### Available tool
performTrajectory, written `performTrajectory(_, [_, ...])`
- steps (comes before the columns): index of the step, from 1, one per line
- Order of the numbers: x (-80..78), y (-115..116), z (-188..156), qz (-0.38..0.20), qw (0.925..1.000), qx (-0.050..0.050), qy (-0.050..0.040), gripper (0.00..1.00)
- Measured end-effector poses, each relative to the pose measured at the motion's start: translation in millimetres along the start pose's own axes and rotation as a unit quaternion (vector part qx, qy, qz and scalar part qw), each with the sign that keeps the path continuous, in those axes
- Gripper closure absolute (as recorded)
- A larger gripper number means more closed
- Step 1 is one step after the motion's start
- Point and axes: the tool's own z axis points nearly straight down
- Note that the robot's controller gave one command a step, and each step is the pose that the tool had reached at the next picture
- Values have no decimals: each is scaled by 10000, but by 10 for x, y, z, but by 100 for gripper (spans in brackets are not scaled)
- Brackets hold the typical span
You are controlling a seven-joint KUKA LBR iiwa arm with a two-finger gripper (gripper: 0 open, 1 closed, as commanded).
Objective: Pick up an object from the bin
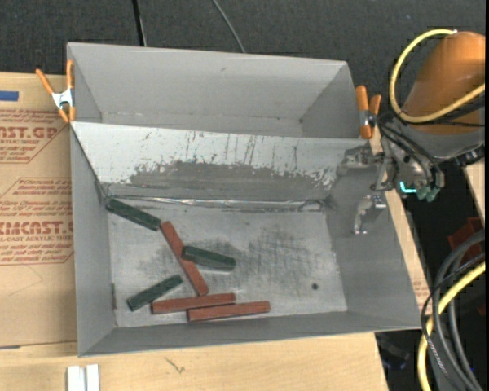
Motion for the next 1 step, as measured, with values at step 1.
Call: performTrajectory(1, [-17,10,-49,-12,10000,6,-39,100])
